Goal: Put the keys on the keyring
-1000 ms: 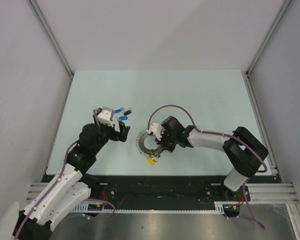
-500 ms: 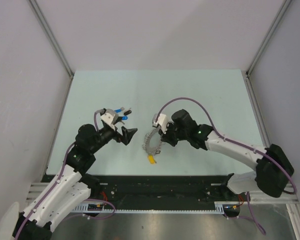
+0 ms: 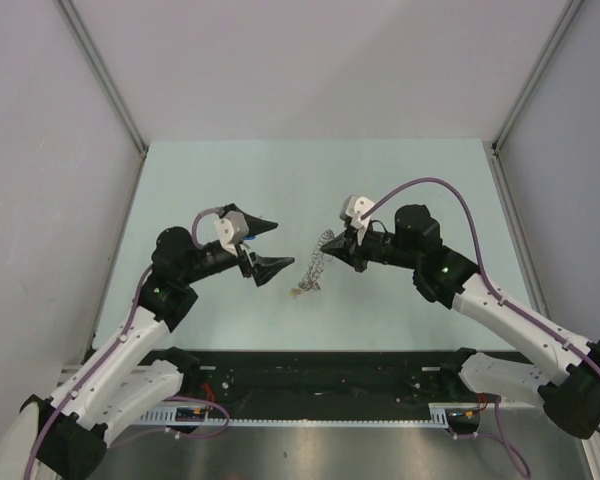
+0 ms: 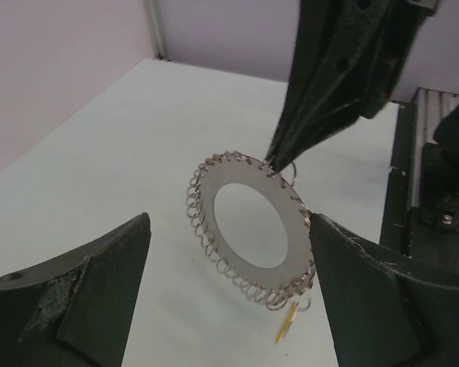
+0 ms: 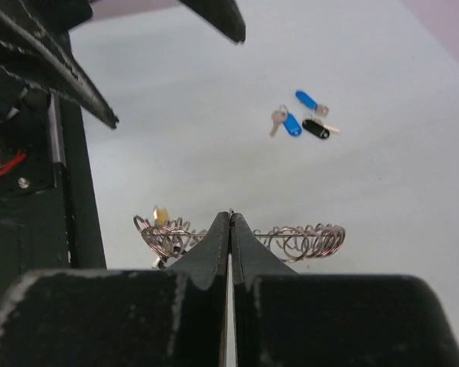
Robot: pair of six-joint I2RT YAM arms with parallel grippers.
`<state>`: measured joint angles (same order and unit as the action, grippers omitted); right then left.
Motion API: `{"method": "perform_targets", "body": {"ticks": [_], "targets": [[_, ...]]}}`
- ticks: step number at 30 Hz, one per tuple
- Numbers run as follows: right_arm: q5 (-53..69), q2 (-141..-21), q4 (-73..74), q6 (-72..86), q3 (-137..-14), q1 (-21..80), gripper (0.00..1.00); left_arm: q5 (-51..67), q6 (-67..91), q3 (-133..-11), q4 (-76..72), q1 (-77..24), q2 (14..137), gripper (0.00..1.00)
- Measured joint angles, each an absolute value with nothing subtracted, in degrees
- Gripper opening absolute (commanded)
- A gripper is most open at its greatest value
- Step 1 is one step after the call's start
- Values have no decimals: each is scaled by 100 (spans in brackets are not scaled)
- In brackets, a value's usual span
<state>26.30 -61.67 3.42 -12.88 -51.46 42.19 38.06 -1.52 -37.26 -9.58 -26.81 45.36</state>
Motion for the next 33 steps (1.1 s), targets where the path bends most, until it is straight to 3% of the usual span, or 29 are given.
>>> {"method": "perform_targets", "body": {"ticks": [7, 12, 16, 23, 33], "targets": [[3795, -5931, -180, -867, -5135, 3712, 0, 4807, -97, -3841, -1431, -2683, 4899, 80], [4438, -5913, -454, -659, -5076, 3594, 0, 5170, 23, -4021, -1634, -2768, 5159, 67], [4746, -5946, -585, -569, -5057, 3586, 0, 5280, 148, -4086, -1798, -2930, 5325, 48], [5004, -6031, -668, -552, -5048, 3581, 0, 5273, 353, -4086, -1955, -3194, 5505, 33], [5164, -6171, -792, -464, -5048, 3577, 0, 5131, 364, -4101, -1865, -3457, 5712, 27]]}}
